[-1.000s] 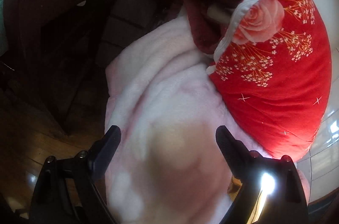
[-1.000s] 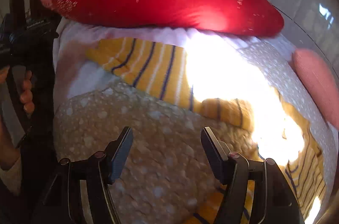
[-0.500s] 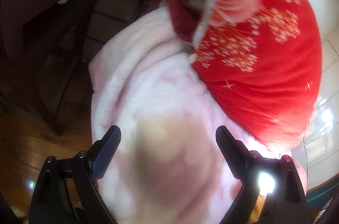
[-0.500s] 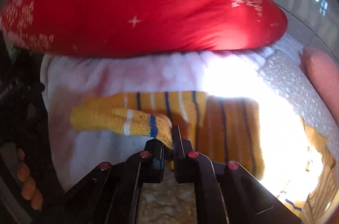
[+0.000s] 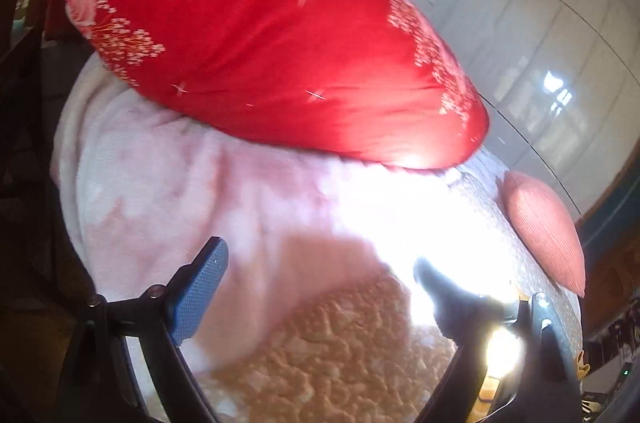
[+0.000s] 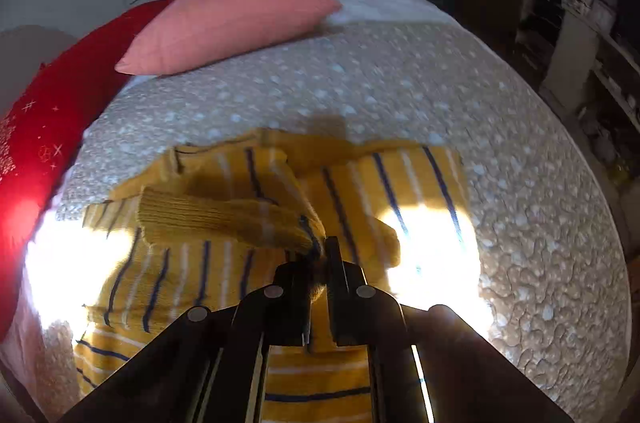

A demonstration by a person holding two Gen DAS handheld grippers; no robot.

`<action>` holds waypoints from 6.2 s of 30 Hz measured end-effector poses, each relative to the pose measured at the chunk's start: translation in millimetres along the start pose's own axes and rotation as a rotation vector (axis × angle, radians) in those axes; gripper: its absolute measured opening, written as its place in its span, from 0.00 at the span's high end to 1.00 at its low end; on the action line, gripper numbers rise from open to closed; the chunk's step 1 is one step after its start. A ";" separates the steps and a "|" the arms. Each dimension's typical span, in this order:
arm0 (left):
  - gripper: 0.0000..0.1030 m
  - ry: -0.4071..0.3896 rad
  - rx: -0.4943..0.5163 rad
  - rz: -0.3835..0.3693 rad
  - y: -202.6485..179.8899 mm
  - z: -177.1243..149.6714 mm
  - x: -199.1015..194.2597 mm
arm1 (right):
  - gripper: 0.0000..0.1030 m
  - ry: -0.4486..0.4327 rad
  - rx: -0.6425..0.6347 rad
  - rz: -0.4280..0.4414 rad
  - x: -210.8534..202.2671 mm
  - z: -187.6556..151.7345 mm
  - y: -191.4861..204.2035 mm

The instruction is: Fold small clothes

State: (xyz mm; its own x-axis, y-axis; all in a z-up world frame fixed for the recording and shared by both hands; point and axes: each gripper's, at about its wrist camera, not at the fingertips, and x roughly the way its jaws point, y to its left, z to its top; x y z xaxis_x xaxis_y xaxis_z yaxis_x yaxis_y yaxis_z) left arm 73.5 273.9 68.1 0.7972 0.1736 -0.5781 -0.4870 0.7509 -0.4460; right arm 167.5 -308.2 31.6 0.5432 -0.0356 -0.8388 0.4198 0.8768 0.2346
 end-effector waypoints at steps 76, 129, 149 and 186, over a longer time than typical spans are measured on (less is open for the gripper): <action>0.33 0.684 0.529 -0.487 -72.5 -223.5 -99.8 | 0.23 0.071 -0.082 0.687 -112.0 -301.3 -102.1; 0.91 0.491 0.586 -0.336 -312.0 -77.6 42.3 | 0.93 -0.060 0.038 0.593 -57.8 15.3 -54.1; 0.34 0.435 0.461 -0.363 -267.0 -42.9 60.6 | 0.27 -0.074 0.201 0.469 9.6 82.9 -57.9; 0.83 0.484 0.462 -0.529 -162.0 -95.4 64.2 | 0.44 0.151 -0.406 0.524 46.7 43.4 316.5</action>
State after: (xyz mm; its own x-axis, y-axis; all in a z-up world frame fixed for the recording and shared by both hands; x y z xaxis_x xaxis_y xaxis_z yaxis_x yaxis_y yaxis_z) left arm 169.5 102.6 38.1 0.5871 -0.4857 -0.6476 0.1850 0.8593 -0.4768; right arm 357.2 -53.2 87.9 0.4808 0.4848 -0.7307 -0.1941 0.8714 0.4505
